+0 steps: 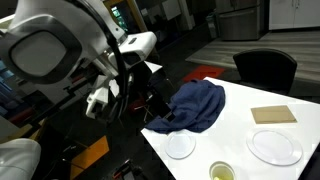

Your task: Remove the marker from the cup and put it on the table

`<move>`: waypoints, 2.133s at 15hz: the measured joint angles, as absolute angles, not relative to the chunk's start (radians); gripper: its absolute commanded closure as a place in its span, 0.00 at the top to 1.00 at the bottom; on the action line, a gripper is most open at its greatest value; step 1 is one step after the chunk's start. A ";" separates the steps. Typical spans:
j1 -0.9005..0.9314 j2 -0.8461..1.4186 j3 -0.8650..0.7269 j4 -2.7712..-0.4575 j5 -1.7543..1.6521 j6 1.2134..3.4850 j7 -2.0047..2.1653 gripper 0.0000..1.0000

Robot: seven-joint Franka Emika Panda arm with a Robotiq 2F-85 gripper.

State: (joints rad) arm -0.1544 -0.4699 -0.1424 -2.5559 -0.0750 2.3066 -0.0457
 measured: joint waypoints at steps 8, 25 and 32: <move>-0.207 -0.283 -0.193 -2.554 -0.075 2.324 -0.013 1.00; -0.213 -0.083 -0.262 -2.505 -0.039 2.467 -0.313 1.00; -0.213 -0.038 -0.253 -2.485 -0.039 2.467 -0.277 0.93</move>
State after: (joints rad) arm -0.2133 -0.0375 -0.2531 -2.4849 -0.0386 2.4666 -0.2773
